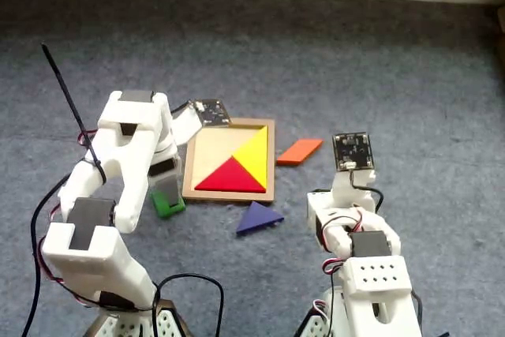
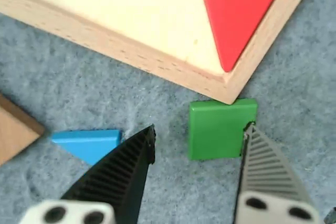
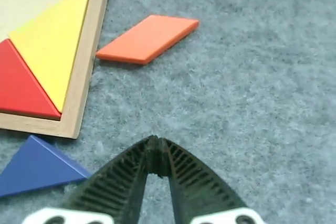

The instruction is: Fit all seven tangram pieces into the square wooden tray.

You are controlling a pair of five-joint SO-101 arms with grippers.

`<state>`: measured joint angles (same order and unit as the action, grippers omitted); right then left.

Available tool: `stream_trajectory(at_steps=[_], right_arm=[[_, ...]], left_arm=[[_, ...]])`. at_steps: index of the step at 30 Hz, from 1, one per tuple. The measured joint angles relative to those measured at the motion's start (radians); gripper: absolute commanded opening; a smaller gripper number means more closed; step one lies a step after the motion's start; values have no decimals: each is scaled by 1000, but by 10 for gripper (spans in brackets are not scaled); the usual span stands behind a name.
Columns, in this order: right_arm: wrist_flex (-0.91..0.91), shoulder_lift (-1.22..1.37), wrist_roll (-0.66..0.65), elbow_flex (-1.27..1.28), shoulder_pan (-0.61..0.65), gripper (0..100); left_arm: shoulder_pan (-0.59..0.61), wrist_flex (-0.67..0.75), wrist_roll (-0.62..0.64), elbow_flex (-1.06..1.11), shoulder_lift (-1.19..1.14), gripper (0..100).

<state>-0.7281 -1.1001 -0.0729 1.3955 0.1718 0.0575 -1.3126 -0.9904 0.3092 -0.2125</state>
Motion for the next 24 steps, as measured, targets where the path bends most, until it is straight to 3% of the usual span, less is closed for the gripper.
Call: stream_trajectory(at_steps=[8, 11, 17, 24], right_arm=[[0, 0, 0, 0, 0, 6], [0, 0, 0, 0, 0, 6], [0, 0, 0, 0, 0, 6], [0, 0, 0, 0, 0, 6]], left_arm=[[-2, -54, 11, 51, 0, 267], [-2, -58, 77, 51, 0, 267], [-2, 31, 170, 97, 0, 265], [-3, 40, 213, 106, 0, 130]])
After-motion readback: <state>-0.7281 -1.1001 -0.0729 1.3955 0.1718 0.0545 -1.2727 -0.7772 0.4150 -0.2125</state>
